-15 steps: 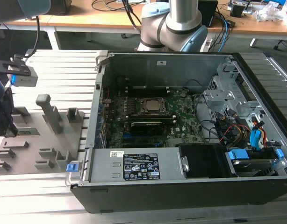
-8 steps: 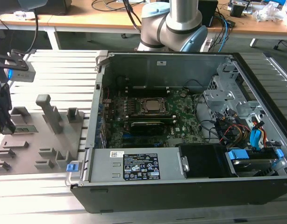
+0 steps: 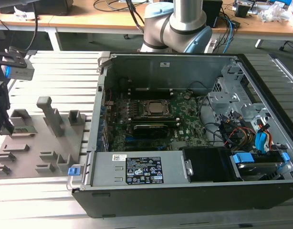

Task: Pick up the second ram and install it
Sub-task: 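Pick up the second ram and move it above second insertion slot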

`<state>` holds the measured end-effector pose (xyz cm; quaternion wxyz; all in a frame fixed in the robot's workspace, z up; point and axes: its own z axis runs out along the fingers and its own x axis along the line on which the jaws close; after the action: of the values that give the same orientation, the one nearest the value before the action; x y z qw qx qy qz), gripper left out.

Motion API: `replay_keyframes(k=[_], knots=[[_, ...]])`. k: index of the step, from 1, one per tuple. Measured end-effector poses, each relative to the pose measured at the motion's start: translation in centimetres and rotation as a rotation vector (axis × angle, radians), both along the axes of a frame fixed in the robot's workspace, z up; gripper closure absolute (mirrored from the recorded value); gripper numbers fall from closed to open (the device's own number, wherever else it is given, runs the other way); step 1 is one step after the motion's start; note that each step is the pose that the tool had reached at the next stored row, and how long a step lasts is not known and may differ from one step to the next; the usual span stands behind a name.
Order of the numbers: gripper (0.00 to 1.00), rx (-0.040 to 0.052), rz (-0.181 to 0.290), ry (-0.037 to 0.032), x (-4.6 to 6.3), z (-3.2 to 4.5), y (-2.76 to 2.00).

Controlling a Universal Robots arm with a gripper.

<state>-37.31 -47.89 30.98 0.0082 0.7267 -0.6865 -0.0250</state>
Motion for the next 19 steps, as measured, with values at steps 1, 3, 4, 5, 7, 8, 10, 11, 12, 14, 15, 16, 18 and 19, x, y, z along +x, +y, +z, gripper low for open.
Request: replay_keyframes(k=[1,3,4,5,7,8,10,11,12,14,15,16,18,19], knots=[[0.86,0.0,0.0,0.0,0.0,0.25,0.0],[0.86,0.0,0.0,0.0001,0.0,0.56,0.0],[0.86,0.0,0.0,0.0,0.0,0.74,0.0],[0.86,0.0001,0.0,0.0,0.0,0.82,0.0],[0.86,0.0,0.0,0.0001,0.0,0.96,0.0],[0.86,0.0,0.0,0.0,0.0,1.08,0.0],[0.86,0.0001,0.0,0.0,0.0,1.58,0.0],[0.86,0.0,0.0,0.0,0.0,1.77,0.0],[0.86,-0.0001,0.0,0.0001,0.0,2.32,0.0],[0.86,0.0,0.0,0.0001,0.0,3.0,0.0],[0.86,0.0,0.0,0.0,0.0,3.26,0.0],[0.86,0.0,0.0,0.0,0.0,3.68,0.0],[0.86,0.0,0.0,0.0001,0.0,4.33,0.0],[0.86,0.0,0.0,0.0001,0.0,4.53,0.0]])
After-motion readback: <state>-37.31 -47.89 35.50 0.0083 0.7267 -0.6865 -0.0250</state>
